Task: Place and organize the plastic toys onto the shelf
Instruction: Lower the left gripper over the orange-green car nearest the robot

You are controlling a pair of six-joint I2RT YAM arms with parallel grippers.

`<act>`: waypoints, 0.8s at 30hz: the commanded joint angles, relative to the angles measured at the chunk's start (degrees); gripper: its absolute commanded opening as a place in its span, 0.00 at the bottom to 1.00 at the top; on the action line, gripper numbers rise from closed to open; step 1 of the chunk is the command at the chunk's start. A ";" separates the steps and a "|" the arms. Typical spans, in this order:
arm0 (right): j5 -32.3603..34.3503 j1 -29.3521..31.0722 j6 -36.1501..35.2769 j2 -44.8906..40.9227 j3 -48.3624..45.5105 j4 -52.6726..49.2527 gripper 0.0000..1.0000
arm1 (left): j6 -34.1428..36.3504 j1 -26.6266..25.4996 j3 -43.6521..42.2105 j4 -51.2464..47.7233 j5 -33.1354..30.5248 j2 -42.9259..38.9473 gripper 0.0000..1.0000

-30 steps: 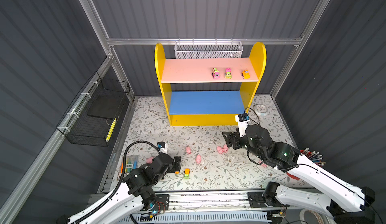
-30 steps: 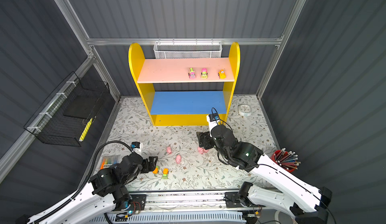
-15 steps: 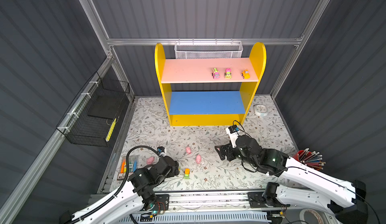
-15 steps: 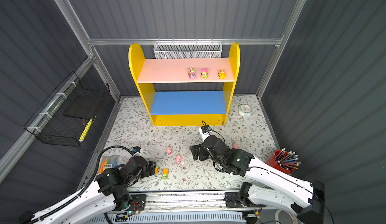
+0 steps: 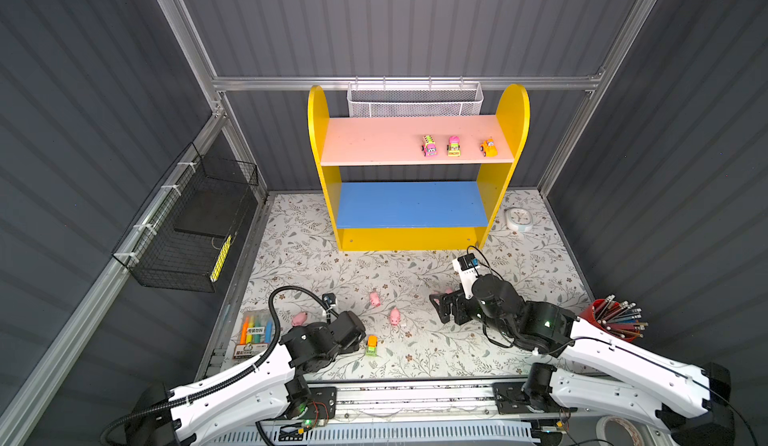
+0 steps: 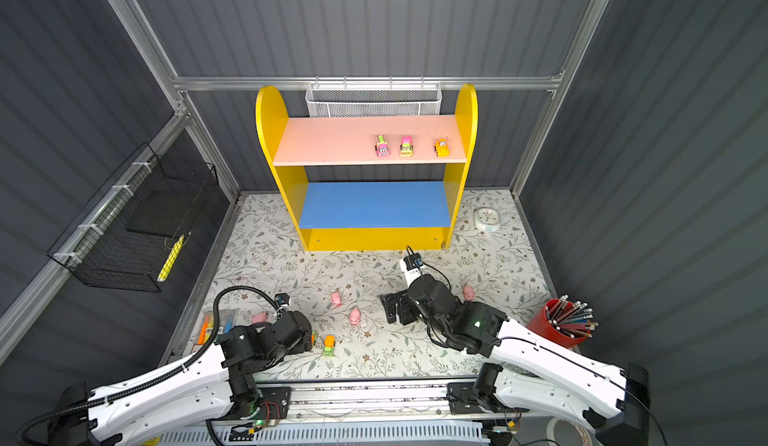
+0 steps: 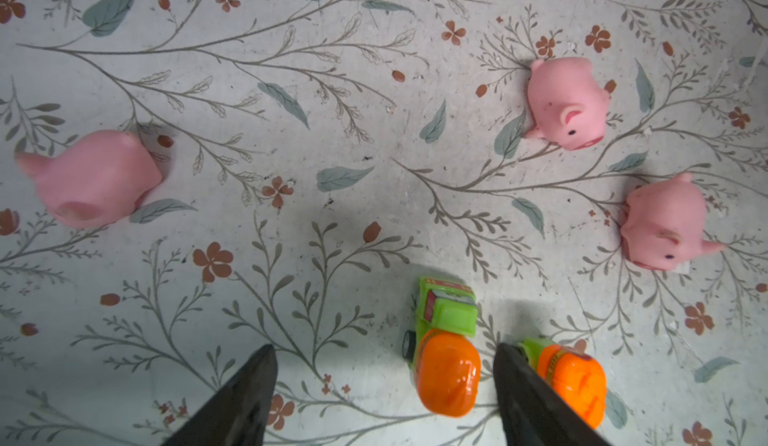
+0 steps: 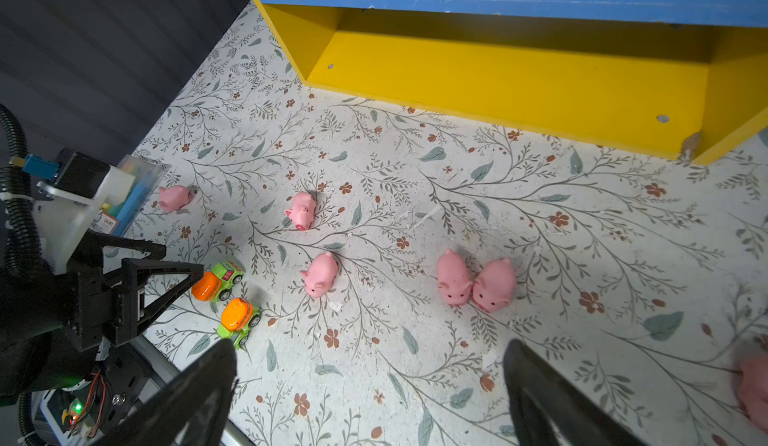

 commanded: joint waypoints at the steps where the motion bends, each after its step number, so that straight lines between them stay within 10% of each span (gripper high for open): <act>1: -0.64 0.03 0.50 -0.43 -0.82 0.65 0.99 | -2.06 -1.28 -1.45 3.51 -1.40 1.68 0.80; 24: -13.61 0.18 5.10 -0.99 -3.76 2.21 0.99 | -3.94 -4.88 -3.25 8.26 -2.72 8.17 0.66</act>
